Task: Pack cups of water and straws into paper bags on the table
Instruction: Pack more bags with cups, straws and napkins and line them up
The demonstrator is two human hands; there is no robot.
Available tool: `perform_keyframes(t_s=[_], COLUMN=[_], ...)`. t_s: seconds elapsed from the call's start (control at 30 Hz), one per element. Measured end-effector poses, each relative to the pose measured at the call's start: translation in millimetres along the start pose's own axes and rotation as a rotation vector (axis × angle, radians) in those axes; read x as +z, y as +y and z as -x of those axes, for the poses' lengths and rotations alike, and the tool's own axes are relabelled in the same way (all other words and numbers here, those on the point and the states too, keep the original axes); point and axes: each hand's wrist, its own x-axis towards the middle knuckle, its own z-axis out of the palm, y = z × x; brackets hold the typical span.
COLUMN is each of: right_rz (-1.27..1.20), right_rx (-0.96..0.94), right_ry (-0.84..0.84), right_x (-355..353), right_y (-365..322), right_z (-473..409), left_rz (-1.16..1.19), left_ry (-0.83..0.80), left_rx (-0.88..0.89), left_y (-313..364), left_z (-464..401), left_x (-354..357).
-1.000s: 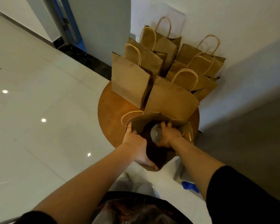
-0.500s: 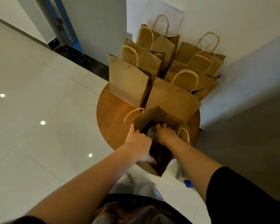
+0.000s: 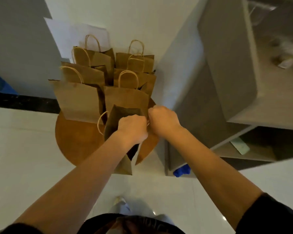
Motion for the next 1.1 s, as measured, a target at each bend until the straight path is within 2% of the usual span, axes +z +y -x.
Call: perform_keyframes(t_s=[0.23, 0.43, 0.6, 0.77, 1.1], right_rz=[-0.109, -0.121, -0.189, -0.277, -0.282], right_rx=[0.24, 0.417, 0.565, 0.639, 0.744], right_ry=[0.072, 0.13, 0.24, 0.336, 0.445], right_x=[-23.4, -45.7, -64.6, -80.2, -116.7], right_y=[72.6, 155.5, 227.0, 302.4, 463.5], right_z=[115.5, 223.4, 279.8, 295.3, 233.1], left_rz=[-0.121, -0.071, 0.025, 0.126, 0.087], left_ry=[0.151, 0.136, 0.155, 0.109, 0.25], left_rx=[0.09, 0.205, 0.312, 0.379, 0.518], left_y=[112.0, 238.4, 320.6, 385.8, 505.5], left_z=[37.3, 56.2, 51.1, 13.2, -131.9], left_x=[-9.9, -1.1, -8.6, -18.7, -57.3])
